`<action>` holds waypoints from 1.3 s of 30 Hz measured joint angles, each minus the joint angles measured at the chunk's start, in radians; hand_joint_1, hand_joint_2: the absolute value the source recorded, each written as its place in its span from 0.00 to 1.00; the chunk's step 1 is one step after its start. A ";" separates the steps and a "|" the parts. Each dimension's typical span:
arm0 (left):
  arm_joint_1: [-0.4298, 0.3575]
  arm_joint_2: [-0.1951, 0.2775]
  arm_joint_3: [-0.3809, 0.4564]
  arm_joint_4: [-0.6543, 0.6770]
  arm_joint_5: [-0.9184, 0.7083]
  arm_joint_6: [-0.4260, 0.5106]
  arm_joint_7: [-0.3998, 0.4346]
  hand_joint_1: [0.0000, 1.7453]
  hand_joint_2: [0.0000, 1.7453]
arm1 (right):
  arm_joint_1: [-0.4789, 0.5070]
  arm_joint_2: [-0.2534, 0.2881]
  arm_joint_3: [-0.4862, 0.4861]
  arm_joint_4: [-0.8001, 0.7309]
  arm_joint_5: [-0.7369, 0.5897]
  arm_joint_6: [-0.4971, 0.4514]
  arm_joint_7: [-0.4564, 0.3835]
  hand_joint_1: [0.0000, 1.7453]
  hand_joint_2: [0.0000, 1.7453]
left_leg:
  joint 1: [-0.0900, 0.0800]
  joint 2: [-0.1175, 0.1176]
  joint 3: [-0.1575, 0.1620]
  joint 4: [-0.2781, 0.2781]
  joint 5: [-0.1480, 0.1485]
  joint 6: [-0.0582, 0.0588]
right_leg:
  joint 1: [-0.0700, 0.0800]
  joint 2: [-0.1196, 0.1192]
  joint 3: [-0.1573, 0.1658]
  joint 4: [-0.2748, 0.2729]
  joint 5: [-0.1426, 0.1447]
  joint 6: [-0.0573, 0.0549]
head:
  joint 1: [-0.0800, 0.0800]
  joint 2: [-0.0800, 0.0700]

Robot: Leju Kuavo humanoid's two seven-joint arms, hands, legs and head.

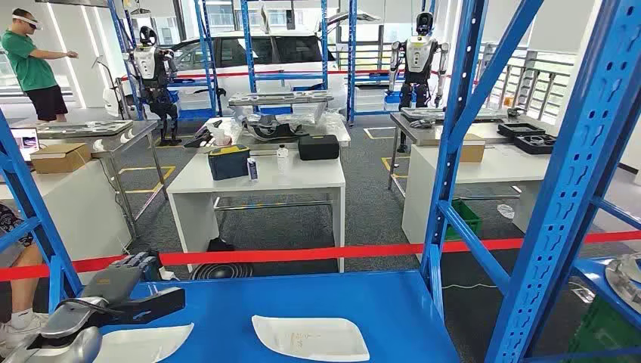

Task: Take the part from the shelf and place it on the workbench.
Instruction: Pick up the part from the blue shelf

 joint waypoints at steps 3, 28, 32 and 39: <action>0.000 0.000 0.013 0.000 0.010 0.000 0.006 0.00 0.00 | -0.001 0.001 0.000 0.000 0.002 0.000 0.000 0.00 0.00 | -0.001 0.000 0.005 -0.005 -0.001 0.001 | -0.001 0.000 0.002 -0.001 -0.003 -0.003 | 0.000 0.000; 0.004 -0.002 0.059 -0.028 0.010 0.020 -0.043 0.00 0.75 | -0.018 0.005 -0.002 0.003 0.011 0.007 0.013 0.00 0.00 | 0.054 0.010 0.033 0.088 -0.119 -0.064 | -0.059 -0.003 -0.019 0.047 -0.023 0.032 | -0.003 0.001; 0.022 0.004 0.059 -0.026 0.005 0.025 -0.058 0.00 1.00 | -0.018 0.005 -0.002 0.003 0.014 0.006 0.015 0.00 0.00 | 0.037 0.008 -0.157 0.314 -0.128 -0.043 | -0.047 0.004 0.023 0.041 -0.054 0.020 | -0.003 0.002; 0.020 0.012 0.072 -0.025 0.038 -0.019 -0.075 0.00 1.00 | -0.018 0.007 -0.002 0.004 0.012 0.006 0.014 0.00 0.00 | 0.005 -0.001 -0.123 0.040 0.094 -0.016 | -0.044 0.018 0.078 0.027 -0.095 0.039 | -0.002 0.000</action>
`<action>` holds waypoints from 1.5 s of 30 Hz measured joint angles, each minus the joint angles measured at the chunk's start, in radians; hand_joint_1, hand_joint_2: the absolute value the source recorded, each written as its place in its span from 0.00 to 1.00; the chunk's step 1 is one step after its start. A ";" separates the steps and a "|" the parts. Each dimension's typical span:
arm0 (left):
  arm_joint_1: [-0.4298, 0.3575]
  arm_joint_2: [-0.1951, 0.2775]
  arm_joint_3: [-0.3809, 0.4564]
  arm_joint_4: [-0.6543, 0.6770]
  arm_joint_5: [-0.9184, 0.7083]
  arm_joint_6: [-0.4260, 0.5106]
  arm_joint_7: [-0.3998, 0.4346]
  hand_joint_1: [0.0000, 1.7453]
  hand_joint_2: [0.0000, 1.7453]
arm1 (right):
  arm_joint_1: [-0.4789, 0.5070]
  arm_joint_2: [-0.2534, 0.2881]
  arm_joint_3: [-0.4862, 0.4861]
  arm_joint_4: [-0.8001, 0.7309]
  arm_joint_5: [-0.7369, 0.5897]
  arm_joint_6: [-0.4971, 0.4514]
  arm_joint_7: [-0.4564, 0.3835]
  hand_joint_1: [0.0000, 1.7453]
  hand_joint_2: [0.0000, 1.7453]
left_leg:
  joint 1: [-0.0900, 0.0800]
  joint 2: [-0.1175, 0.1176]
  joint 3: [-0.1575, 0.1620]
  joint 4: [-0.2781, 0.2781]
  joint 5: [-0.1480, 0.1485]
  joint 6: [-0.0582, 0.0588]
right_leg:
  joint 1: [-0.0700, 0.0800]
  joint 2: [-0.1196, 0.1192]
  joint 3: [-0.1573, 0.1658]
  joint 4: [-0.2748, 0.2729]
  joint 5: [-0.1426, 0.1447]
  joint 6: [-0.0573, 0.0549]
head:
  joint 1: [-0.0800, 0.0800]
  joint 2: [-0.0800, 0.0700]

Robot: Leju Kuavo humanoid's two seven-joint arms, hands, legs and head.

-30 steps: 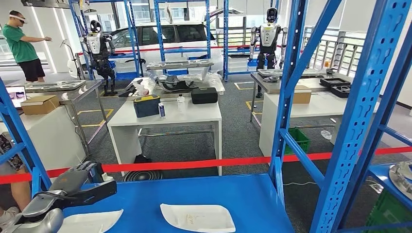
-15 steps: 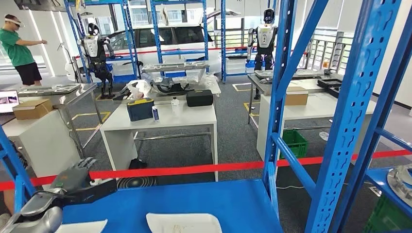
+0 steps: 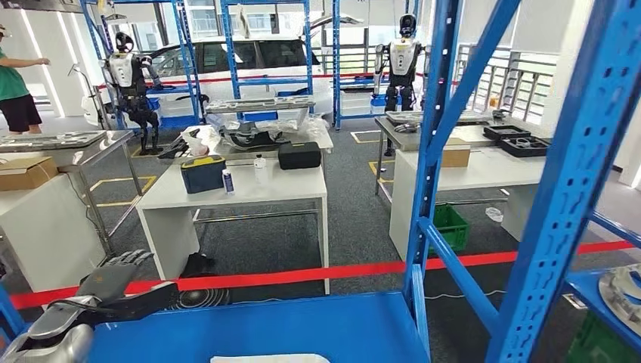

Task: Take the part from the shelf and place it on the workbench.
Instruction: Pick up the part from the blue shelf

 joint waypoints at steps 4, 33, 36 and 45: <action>0.008 0.009 0.026 0.003 0.057 -0.106 -0.027 0.00 1.00 | 0.004 -0.001 -0.001 0.000 0.000 0.002 -0.001 0.00 0.00 | 0.006 -0.006 0.009 -0.030 0.008 -0.016 | 0.005 -0.005 0.010 -0.022 0.015 -0.012 | 0.001 0.000; 0.532 0.142 0.313 -0.219 0.705 -0.514 -0.482 0.00 1.00 | 0.024 -0.011 -0.084 0.000 0.000 0.003 0.004 0.00 0.00 | 0.005 -0.008 0.030 -0.031 -0.005 0.004 | 0.006 -0.013 0.046 -0.057 0.004 0.012 | 0.002 0.000; 0.531 0.146 0.285 -0.190 0.647 -0.443 -0.468 0.00 1.00 | 0.023 -0.011 -0.094 0.000 0.000 0.003 0.001 0.00 0.00 | 0.005 -0.008 0.030 -0.031 -0.005 0.004 | 0.006 -0.013 0.047 -0.057 0.004 0.011 | 0.002 0.000; 0.512 0.147 0.245 -0.148 0.583 -0.336 -0.452 0.00 1.00 | 0.023 -0.011 -0.105 0.000 0.000 0.003 -0.001 0.00 0.00 | 0.005 -0.007 0.031 -0.031 -0.005 0.004 | 0.006 -0.013 0.048 -0.057 0.004 0.012 | 0.002 0.000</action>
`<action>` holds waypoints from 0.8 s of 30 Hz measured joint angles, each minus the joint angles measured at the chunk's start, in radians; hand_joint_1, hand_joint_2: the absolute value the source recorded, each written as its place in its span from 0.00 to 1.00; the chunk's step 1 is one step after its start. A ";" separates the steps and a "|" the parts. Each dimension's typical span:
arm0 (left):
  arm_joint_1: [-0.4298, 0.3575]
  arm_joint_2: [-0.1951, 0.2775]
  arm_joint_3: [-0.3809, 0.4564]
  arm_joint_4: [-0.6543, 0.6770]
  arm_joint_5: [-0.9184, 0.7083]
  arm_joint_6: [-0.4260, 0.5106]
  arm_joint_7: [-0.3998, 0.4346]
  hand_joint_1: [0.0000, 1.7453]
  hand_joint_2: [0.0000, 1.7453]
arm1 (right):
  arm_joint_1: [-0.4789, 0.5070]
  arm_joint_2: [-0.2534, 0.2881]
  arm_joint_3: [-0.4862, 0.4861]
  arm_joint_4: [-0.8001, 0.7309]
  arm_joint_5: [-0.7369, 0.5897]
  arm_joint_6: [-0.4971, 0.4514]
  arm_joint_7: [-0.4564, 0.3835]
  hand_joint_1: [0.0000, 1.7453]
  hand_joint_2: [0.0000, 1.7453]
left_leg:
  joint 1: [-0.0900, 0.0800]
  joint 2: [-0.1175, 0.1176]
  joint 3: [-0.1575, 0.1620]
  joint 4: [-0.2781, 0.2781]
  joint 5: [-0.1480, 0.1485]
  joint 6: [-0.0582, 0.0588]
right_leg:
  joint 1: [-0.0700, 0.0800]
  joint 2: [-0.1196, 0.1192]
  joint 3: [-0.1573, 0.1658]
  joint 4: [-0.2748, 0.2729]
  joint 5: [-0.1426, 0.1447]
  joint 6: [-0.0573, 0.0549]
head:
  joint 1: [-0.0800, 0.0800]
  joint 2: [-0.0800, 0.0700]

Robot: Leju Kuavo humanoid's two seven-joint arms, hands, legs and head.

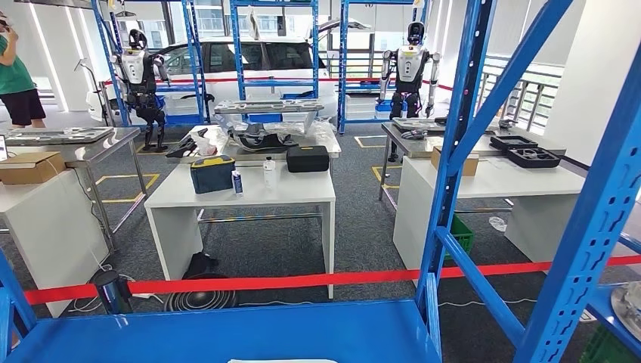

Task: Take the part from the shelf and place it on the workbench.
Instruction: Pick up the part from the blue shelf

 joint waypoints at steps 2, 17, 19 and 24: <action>-0.002 0.000 -0.003 0.004 -0.001 0.001 0.000 0.00 1.00 | 0.000 0.000 -0.001 0.000 0.000 0.000 0.000 0.00 0.00 | 0.000 0.000 0.000 0.000 0.000 0.000 | 0.000 0.000 0.000 0.000 0.000 0.000 | 0.000 0.000; 0.008 -0.005 -0.006 -0.019 -0.206 0.430 0.050 0.00 1.00 | 0.000 0.000 -0.001 0.000 0.000 0.000 0.002 0.00 0.00 | 0.000 0.000 0.001 0.000 0.000 0.000 | 0.000 0.000 0.000 0.000 0.000 0.000 | 0.000 0.000; 0.018 -0.009 -0.009 -0.039 -0.280 0.543 0.080 0.00 1.00 | 0.000 0.000 -0.001 0.000 0.000 0.000 0.002 0.00 0.00 | 0.000 0.000 0.001 0.000 0.000 0.000 | 0.000 0.000 0.000 0.000 0.000 0.000 | 0.000 0.000; 0.031 -0.012 -0.054 -0.072 -0.527 0.764 0.214 0.00 1.00 | -0.001 0.001 -0.001 0.000 0.000 0.000 0.003 0.00 0.00 | 0.000 0.000 0.001 0.000 -0.001 0.000 | 0.000 0.000 0.000 0.000 0.000 0.000 | 0.000 0.000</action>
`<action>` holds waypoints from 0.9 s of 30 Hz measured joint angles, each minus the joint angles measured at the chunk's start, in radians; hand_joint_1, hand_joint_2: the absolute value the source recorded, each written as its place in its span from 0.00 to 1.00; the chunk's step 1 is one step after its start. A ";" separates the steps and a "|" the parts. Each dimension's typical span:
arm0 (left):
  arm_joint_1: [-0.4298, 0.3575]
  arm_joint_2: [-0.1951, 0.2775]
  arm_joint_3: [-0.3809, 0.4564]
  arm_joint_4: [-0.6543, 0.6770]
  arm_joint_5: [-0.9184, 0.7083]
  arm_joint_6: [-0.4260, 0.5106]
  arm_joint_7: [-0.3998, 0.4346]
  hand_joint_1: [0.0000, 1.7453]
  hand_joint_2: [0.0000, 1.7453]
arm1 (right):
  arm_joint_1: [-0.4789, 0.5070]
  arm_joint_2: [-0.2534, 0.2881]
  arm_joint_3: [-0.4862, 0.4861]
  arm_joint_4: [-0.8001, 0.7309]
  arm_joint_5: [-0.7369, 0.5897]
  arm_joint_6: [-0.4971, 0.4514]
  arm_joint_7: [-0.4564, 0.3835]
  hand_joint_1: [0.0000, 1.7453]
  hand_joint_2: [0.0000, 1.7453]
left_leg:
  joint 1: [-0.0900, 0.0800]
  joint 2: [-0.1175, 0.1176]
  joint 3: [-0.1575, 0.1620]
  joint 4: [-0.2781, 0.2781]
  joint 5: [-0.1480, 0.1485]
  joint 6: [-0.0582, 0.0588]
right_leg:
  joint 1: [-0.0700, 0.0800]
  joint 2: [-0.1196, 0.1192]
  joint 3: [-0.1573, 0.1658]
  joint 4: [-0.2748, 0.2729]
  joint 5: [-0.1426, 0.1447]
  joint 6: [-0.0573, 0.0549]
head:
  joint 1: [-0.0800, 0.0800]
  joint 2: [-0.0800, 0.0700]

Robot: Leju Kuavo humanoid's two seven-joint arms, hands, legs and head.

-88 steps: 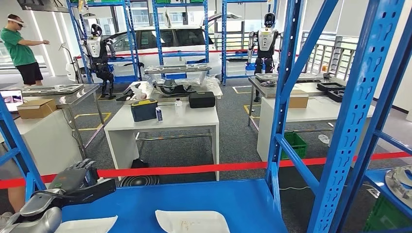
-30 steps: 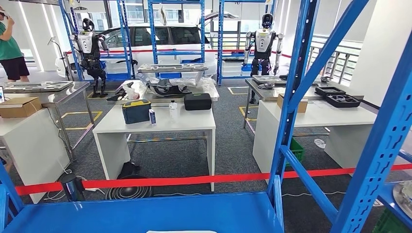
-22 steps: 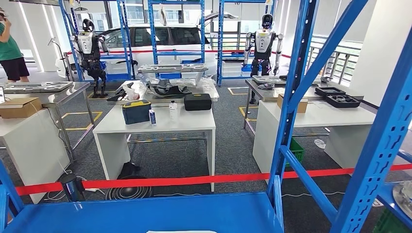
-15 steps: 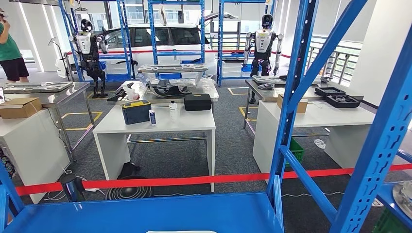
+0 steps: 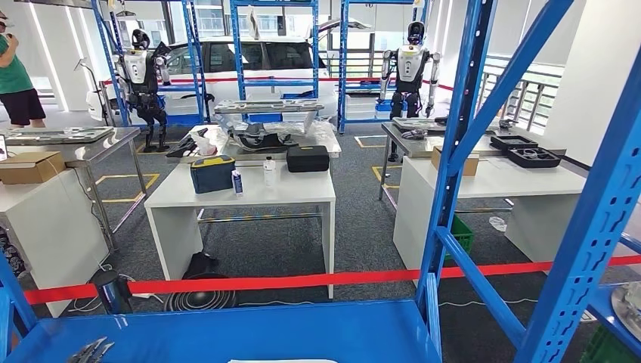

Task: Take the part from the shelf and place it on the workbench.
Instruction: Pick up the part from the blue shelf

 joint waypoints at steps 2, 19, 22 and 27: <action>-0.001 0.000 -0.026 -0.002 -0.099 0.054 0.063 0.00 1.00 | 0.000 0.001 0.000 0.000 0.000 0.000 0.001 0.00 0.00 | 0.000 0.000 0.000 0.000 0.000 0.000 | 0.000 0.000 0.000 0.000 0.000 0.000 | 0.000 0.000; 0.002 0.008 -0.081 0.013 -0.351 0.055 0.192 0.88 1.00 | 0.000 0.002 0.000 0.000 0.003 0.000 -0.004 0.00 0.00 | 0.000 0.000 0.000 0.000 0.000 -0.001 | 0.000 0.000 0.000 0.000 0.000 0.000 | 0.000 0.000; 0.003 0.017 -0.081 0.017 -0.368 0.017 0.191 1.00 1.00 | 0.001 0.002 0.000 0.000 0.003 0.000 -0.013 0.00 0.00 | 0.000 0.000 0.000 0.000 0.000 -0.001 | 0.000 0.000 0.000 0.000 0.000 0.000 | 0.000 0.000; 0.007 0.030 -0.081 0.026 -0.373 -0.013 0.191 1.00 1.00 | 0.001 0.002 0.000 0.000 0.008 0.000 -0.019 0.00 0.00 | 0.000 0.000 0.000 0.000 0.000 -0.001 | 0.001 0.000 0.000 0.000 0.000 0.000 | 0.000 0.000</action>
